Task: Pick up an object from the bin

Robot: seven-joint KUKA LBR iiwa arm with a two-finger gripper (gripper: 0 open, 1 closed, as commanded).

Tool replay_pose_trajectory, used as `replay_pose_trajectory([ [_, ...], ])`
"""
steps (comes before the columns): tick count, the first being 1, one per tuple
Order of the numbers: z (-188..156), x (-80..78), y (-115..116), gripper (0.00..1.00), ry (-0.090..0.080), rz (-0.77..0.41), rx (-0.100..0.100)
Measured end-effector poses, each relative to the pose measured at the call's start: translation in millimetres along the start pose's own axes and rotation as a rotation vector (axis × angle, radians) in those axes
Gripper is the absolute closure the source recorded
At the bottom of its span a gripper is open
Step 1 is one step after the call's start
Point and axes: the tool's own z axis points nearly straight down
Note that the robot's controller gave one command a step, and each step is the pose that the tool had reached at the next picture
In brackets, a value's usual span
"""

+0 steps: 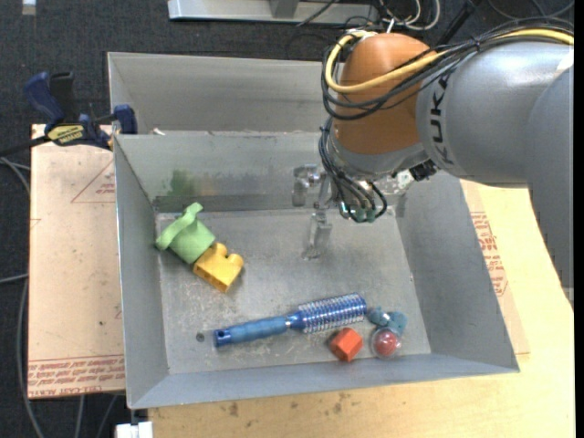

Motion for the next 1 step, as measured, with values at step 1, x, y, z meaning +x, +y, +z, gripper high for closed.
replay_pose_trajectory([
  [1, 32.0, 106.2, 44.7, 0.00, 0.002, -0.038, -0.001],
])
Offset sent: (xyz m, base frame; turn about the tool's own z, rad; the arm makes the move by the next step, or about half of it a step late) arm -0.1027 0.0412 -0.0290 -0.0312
